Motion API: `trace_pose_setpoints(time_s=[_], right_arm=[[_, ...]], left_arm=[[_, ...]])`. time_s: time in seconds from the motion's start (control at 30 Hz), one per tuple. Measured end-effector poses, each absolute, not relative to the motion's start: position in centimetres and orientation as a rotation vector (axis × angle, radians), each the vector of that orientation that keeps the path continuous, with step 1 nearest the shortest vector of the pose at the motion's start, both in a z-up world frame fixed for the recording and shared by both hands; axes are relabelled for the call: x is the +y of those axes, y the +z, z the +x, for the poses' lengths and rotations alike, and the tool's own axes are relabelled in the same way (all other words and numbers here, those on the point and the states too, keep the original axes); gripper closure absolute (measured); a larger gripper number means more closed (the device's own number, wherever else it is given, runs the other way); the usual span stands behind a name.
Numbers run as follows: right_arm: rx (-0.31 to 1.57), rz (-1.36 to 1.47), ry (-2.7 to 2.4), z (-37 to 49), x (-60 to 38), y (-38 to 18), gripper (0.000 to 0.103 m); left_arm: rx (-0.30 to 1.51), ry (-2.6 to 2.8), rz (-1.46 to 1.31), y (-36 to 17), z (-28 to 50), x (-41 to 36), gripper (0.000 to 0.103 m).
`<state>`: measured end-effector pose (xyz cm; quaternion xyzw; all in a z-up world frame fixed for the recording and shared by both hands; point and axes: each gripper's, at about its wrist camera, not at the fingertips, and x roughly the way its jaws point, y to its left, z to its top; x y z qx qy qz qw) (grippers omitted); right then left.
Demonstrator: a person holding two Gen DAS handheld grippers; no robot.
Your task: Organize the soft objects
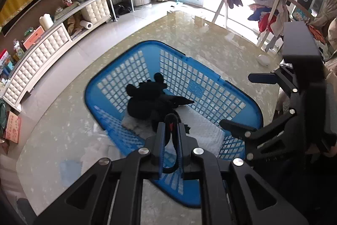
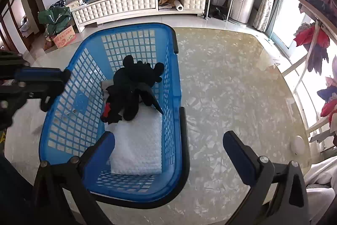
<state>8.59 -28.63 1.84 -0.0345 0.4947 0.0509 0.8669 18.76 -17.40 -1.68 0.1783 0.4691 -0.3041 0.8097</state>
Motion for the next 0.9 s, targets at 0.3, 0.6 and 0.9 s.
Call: trace_pose_setpoints(time_s=[0.3,0.6,0.9], right_arm=[[1.116,-0.055,0.079,9.4,-29.8,-0.7,0.001],[1.132,-0.022,0.151,9.3,-29.9,-1.2,0.054],[1.119,-0.033,0.202,8.9,-29.3,-0.9,0.072]], left_arm=[[1.049,-0.708,0.375,-4.8,20.5,-19.6,0.094],[1.065,-0.746,0.396,-5.8,20.4,-20.5,0.094],[1.075,-0.778,0.411,-6.2,20.1,-20.4,0.093]])
